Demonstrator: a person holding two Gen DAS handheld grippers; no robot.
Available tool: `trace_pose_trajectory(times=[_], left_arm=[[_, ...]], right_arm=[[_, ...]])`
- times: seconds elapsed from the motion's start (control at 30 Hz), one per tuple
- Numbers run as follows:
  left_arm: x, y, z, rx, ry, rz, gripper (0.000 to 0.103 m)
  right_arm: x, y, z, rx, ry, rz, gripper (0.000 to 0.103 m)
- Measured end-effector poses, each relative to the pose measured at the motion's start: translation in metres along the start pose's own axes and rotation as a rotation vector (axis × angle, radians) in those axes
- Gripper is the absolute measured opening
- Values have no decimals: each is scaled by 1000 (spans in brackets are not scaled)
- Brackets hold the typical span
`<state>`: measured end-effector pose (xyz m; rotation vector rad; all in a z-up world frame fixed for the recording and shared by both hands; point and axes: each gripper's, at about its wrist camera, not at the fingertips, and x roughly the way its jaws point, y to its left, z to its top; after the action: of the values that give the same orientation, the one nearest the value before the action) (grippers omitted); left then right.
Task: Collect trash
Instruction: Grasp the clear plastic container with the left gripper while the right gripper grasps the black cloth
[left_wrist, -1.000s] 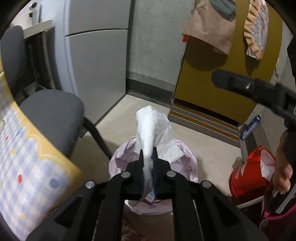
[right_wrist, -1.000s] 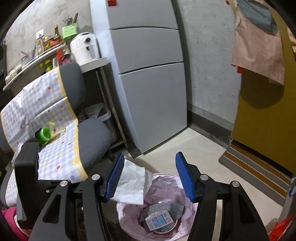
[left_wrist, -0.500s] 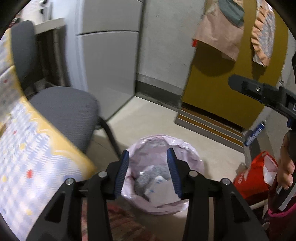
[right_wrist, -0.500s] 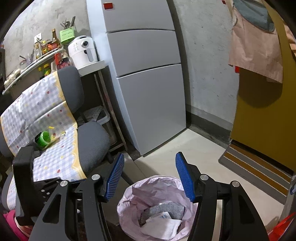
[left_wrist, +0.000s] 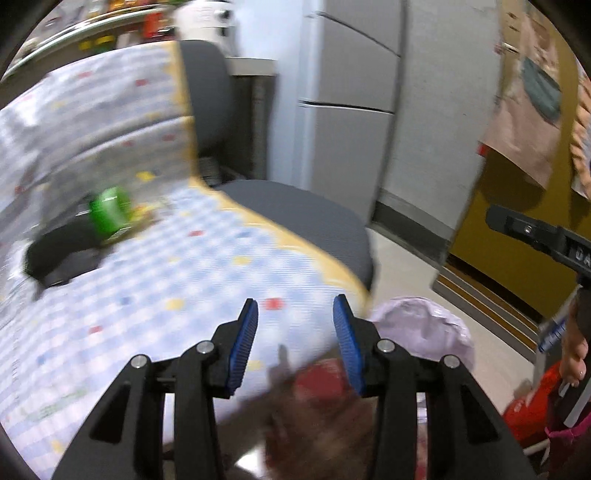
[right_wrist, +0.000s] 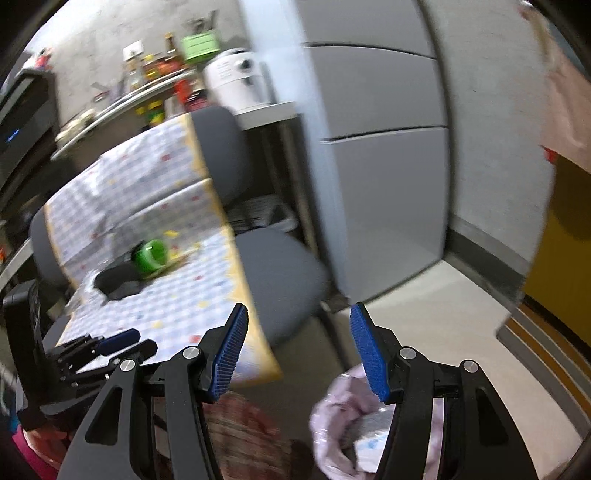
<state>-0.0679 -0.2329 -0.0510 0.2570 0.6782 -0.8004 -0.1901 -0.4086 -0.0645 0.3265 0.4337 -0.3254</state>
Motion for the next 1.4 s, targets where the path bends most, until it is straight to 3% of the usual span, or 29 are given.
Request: trace_pose_trajectory(times=[0.3,0.37,0.43,0.63,0.83,0.93,1.2,1.4], left_arm=[[-64,127,5,-164,-62,312,56],[-80,157,3,-186,-73,396,71],[-92,185,2,-200,-83,486,77],[-86,267,-10,-213,-40,639,77],[-44,319,-20,-219,37,646,77],[-23,324,-19,-184,68,649,77],[13,350,1,-92,72,650,76],[10,360,16,-97,48,624,50]], right_arm=[[42,97,21,-155,50,166,59],[52,114,26,-174,60,194,59],[64,136,32,-192,74,231,59],[90,184,42,-243,105,288,59],[114,217,49,-279,126,289,59],[126,224,53,-284,136,281,59],[149,239,60,-296,157,250,59],[159,249,62,-310,165,257,59]])
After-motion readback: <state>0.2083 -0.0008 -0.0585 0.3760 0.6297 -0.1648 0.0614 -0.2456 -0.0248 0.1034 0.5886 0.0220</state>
